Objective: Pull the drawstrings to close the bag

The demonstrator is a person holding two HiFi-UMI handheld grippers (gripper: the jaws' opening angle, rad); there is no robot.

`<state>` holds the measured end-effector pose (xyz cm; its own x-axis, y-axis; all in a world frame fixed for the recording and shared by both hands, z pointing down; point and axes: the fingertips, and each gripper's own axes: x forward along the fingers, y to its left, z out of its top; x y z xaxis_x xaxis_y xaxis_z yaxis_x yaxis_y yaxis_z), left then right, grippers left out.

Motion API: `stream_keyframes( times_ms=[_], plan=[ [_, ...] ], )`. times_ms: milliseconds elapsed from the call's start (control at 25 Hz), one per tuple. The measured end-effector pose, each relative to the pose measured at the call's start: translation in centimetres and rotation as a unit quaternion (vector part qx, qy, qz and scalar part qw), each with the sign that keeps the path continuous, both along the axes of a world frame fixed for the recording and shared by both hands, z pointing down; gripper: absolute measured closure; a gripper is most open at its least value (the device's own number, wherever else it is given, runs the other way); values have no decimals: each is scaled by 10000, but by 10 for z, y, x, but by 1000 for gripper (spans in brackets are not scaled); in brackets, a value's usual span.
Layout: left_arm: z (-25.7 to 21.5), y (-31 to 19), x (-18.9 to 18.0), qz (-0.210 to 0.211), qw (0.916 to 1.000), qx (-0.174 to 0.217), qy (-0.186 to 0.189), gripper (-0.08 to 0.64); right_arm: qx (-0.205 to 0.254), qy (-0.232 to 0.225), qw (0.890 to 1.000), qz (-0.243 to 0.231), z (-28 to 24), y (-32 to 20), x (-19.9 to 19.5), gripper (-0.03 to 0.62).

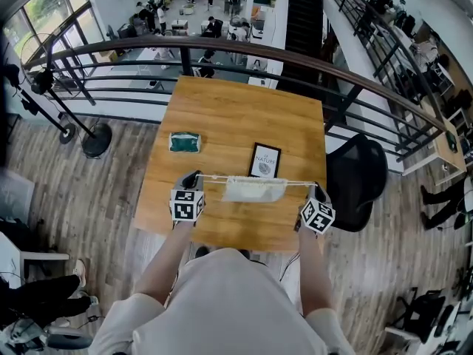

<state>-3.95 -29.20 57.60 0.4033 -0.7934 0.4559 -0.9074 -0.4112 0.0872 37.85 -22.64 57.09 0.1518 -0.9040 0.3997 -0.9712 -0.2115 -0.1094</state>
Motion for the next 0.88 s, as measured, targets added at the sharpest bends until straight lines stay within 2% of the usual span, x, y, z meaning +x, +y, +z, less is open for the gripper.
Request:
stream_keyframes(
  times_ms=[240, 480, 880],
  plan=[
    [1, -2, -10, -175, 9998, -43, 64, 566, 126, -159, 9994, 269, -4, 6, 15, 581],
    [-1, -6, -21, -265, 9996, -54, 74, 566, 249, -366, 9984, 363, -8, 9, 23, 581],
    [3, -7, -45, -450, 9986, -152, 240, 566, 368, -464, 9971, 474, -13, 13, 35, 581]
  ],
)
